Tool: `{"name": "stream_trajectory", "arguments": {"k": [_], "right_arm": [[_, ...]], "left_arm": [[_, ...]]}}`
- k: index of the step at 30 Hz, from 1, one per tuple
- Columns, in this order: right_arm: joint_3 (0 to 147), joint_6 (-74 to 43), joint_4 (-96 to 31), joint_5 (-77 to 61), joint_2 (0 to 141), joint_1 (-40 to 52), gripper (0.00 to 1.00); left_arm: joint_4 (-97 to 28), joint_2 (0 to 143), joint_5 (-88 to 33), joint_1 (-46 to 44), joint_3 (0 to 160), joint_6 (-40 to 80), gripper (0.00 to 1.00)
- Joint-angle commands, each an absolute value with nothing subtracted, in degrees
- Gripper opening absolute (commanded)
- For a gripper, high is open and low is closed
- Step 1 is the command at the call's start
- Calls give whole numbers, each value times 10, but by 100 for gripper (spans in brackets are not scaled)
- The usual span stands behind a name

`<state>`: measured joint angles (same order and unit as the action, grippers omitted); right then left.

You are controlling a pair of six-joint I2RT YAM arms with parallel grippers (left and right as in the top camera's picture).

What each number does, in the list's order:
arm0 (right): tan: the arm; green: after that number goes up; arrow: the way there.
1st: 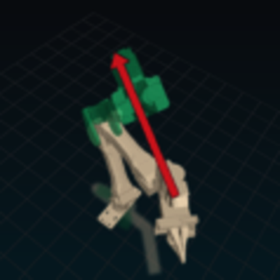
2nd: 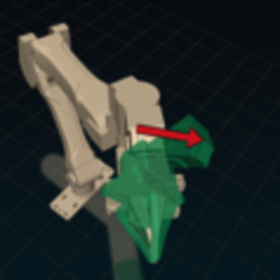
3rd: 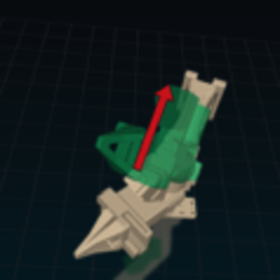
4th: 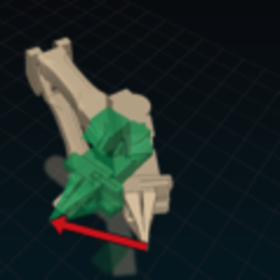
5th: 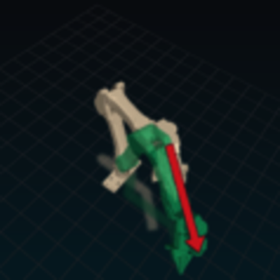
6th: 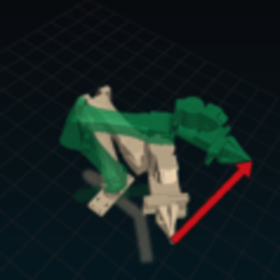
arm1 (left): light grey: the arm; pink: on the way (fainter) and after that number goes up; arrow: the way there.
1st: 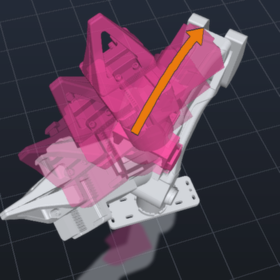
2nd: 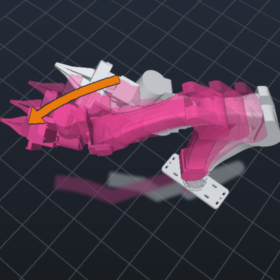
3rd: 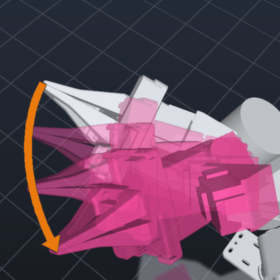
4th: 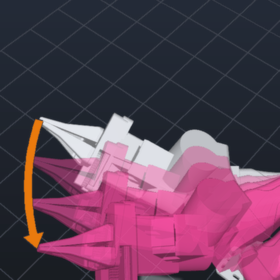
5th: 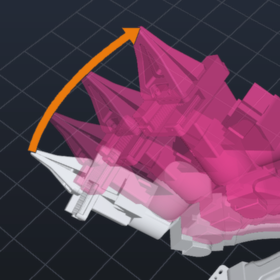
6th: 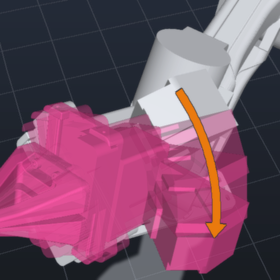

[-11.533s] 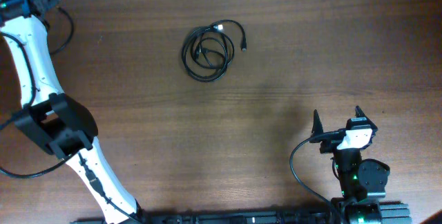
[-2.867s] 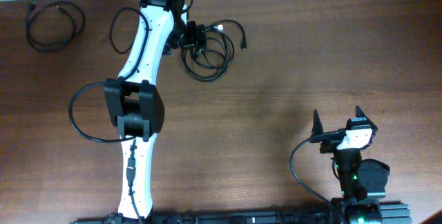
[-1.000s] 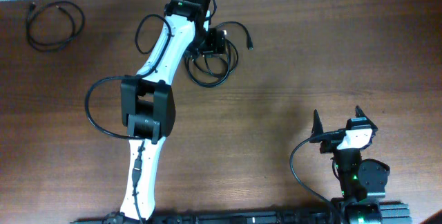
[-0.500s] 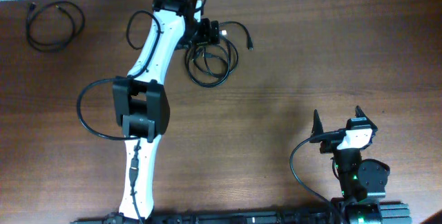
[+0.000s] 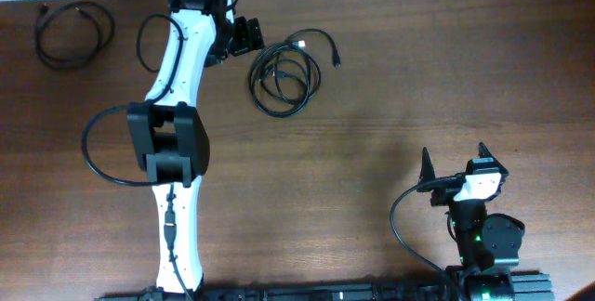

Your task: Untangle cables

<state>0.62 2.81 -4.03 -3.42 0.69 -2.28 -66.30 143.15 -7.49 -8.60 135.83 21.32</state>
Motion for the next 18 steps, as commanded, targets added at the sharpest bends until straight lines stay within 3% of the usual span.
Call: {"name": "stream_trajectory", "arguments": {"k": [1,8,13,18], "right_arm": [[3,28,-43,-29,4,-19,98],[3,28,-43,-29,4,-19,98],[3,28,-43,-29,4,-19,98],[3,28,-43,-29,4,-19,98]], "left_arm": [[-664,1435,-77,-79,1370,225,99],[-673,1435,-132,-79,1370,216,99],[-678,1435,-268,-88,1370,71,99],[-697,1435,-291,-113,1369,-11,99]]}}
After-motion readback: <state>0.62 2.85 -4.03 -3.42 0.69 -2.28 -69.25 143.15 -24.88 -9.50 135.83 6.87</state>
